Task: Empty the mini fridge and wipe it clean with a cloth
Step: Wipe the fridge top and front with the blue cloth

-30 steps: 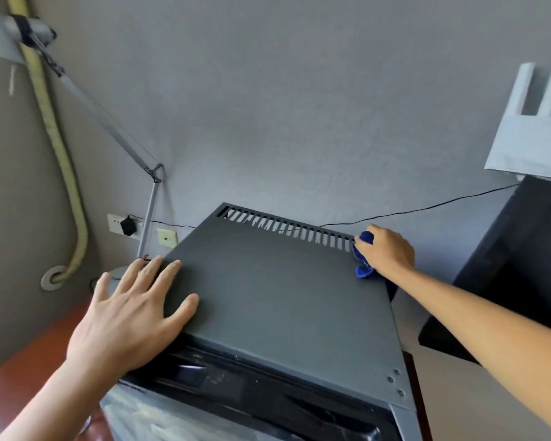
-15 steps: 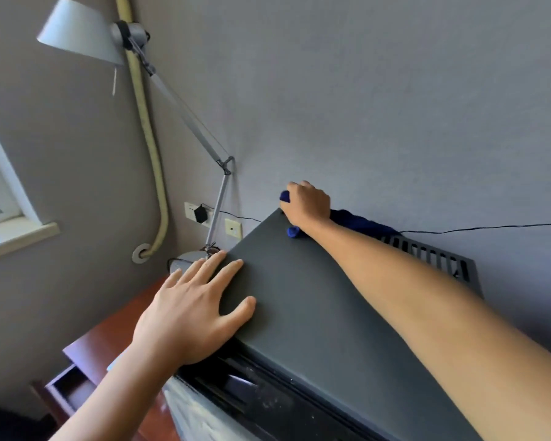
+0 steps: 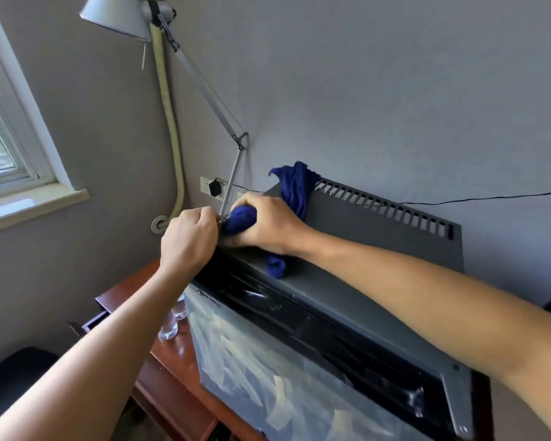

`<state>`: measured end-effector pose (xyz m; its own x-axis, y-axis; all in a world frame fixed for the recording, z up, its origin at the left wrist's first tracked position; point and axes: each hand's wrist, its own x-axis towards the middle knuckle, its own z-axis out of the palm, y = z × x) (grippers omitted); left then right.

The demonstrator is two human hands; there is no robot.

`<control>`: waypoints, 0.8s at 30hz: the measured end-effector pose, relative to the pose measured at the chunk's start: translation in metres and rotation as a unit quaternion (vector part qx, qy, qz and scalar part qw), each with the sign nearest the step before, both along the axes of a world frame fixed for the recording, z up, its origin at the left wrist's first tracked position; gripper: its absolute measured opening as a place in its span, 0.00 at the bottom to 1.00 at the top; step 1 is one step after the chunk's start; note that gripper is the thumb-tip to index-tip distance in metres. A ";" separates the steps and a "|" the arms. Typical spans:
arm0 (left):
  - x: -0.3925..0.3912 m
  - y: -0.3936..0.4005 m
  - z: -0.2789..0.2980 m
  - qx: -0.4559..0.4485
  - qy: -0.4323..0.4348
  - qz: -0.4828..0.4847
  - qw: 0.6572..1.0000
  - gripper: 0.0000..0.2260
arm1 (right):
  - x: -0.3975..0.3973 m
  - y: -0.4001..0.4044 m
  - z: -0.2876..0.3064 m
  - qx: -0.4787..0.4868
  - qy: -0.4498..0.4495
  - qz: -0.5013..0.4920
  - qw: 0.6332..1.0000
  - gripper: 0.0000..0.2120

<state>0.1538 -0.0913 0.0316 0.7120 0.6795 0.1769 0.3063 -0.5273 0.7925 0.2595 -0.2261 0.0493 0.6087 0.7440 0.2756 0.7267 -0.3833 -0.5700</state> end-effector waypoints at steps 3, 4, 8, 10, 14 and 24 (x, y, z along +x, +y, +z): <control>-0.004 -0.004 0.001 0.039 -0.005 -0.017 0.999 0.21 | -0.036 -0.032 0.002 -0.024 0.012 0.072 0.997 0.25; -0.005 -0.005 0.000 0.048 -0.011 -0.022 0.999 0.20 | -0.043 -0.045 0.002 -0.032 -0.004 0.081 0.996 0.25; -0.006 -0.006 -0.002 0.086 -0.005 -0.035 0.996 0.18 | -0.064 -0.094 0.002 -0.033 -0.048 0.078 0.995 0.21; -0.006 -0.006 -0.005 0.114 -0.004 -0.045 0.992 0.19 | -0.076 -0.119 0.001 -0.025 -0.058 0.063 0.996 0.19; -0.006 0.000 -0.007 0.095 -0.013 -0.057 0.994 0.20 | -0.096 -0.168 -0.001 -0.013 -0.089 0.035 0.995 0.16; -0.005 0.025 -0.002 -0.249 -0.065 -0.149 0.955 0.30 | -0.097 -0.065 -0.024 -0.001 -0.156 0.110 0.982 0.17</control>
